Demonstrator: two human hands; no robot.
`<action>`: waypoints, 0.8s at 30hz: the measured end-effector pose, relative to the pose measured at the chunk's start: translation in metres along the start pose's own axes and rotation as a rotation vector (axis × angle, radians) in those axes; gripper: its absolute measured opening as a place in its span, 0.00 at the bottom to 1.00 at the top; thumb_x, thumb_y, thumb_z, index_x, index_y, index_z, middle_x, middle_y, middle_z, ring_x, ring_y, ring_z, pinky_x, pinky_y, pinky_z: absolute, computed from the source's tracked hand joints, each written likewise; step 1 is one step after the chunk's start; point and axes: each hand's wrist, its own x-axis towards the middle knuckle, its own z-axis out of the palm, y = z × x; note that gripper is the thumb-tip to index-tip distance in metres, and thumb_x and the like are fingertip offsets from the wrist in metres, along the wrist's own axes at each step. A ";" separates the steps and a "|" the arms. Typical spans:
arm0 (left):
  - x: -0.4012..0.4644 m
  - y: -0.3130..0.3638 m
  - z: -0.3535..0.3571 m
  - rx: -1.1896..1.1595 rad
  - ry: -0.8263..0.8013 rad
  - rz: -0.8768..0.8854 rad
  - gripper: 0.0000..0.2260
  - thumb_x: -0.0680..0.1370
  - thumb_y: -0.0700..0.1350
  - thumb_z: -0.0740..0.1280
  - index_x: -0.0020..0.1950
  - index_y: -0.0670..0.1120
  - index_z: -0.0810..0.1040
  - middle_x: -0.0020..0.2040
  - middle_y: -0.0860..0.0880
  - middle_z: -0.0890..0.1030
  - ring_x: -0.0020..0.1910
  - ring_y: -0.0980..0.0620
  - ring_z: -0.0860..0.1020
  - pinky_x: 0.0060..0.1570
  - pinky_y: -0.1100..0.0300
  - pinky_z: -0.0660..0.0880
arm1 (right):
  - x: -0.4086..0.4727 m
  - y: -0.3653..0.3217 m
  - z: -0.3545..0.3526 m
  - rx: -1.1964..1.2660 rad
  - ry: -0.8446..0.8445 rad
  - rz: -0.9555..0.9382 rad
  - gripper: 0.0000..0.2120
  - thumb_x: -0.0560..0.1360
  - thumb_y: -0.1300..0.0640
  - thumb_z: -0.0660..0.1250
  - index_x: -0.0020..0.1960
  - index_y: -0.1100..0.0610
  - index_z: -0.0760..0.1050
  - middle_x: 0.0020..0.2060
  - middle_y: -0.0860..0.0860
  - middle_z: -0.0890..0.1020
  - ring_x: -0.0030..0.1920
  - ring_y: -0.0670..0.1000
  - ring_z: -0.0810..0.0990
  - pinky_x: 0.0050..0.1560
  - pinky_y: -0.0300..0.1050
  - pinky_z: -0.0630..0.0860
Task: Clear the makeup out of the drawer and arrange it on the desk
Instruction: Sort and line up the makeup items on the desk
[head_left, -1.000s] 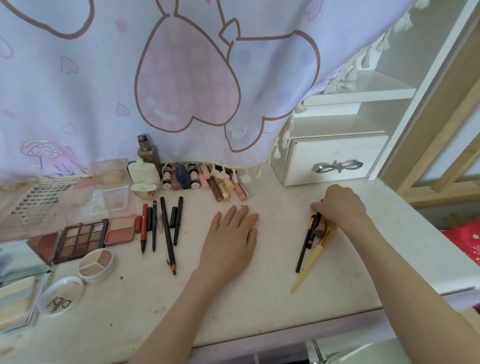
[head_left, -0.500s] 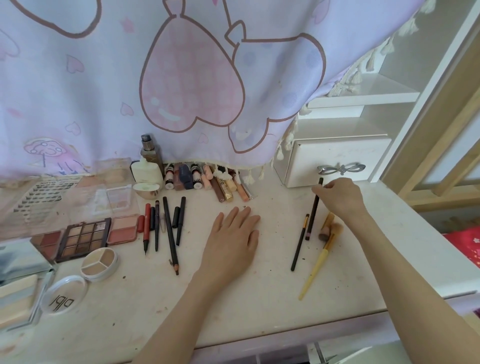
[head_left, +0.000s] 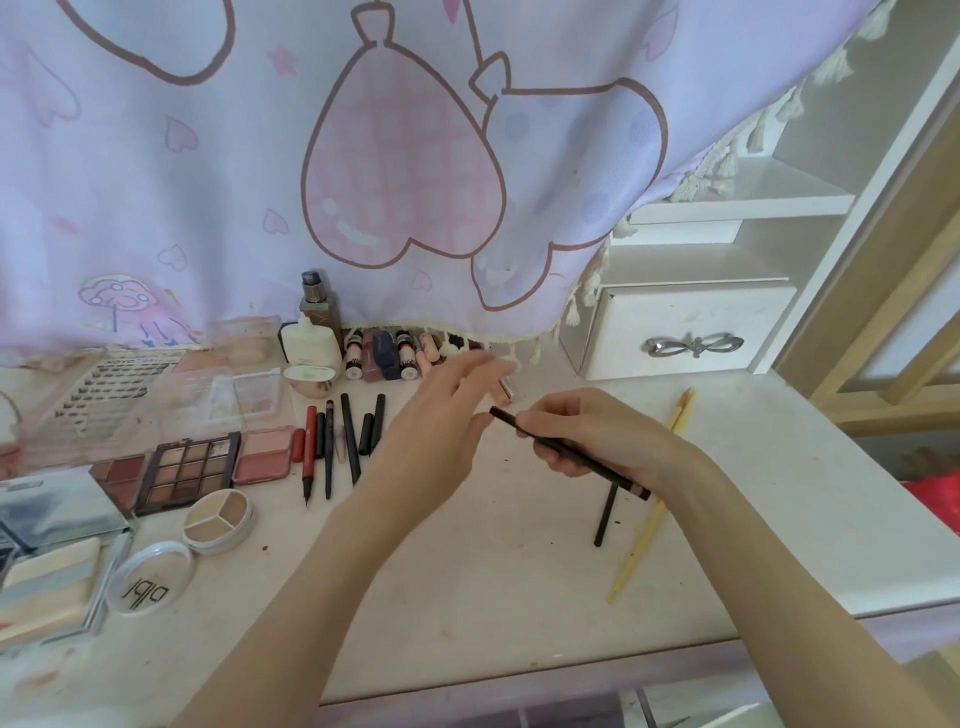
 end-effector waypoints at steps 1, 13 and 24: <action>-0.002 -0.003 -0.004 0.021 -0.016 0.039 0.15 0.75 0.36 0.67 0.61 0.46 0.74 0.59 0.50 0.74 0.59 0.55 0.69 0.56 0.57 0.71 | 0.000 -0.002 0.002 0.006 -0.024 0.000 0.08 0.77 0.58 0.64 0.42 0.61 0.75 0.26 0.53 0.73 0.23 0.48 0.66 0.24 0.35 0.64; -0.022 -0.027 -0.025 0.066 -0.074 -0.270 0.06 0.79 0.45 0.60 0.52 0.46 0.75 0.43 0.56 0.70 0.42 0.59 0.68 0.44 0.67 0.65 | 0.013 0.009 0.007 0.562 0.207 -0.018 0.05 0.75 0.61 0.66 0.42 0.62 0.77 0.28 0.52 0.78 0.26 0.46 0.74 0.27 0.34 0.73; -0.028 0.021 -0.009 0.012 -0.167 -0.439 0.16 0.82 0.48 0.48 0.34 0.51 0.56 0.31 0.52 0.64 0.37 0.45 0.70 0.36 0.55 0.63 | 0.035 0.007 0.053 0.695 0.308 -0.137 0.13 0.79 0.54 0.62 0.39 0.60 0.72 0.25 0.50 0.65 0.24 0.46 0.58 0.25 0.38 0.54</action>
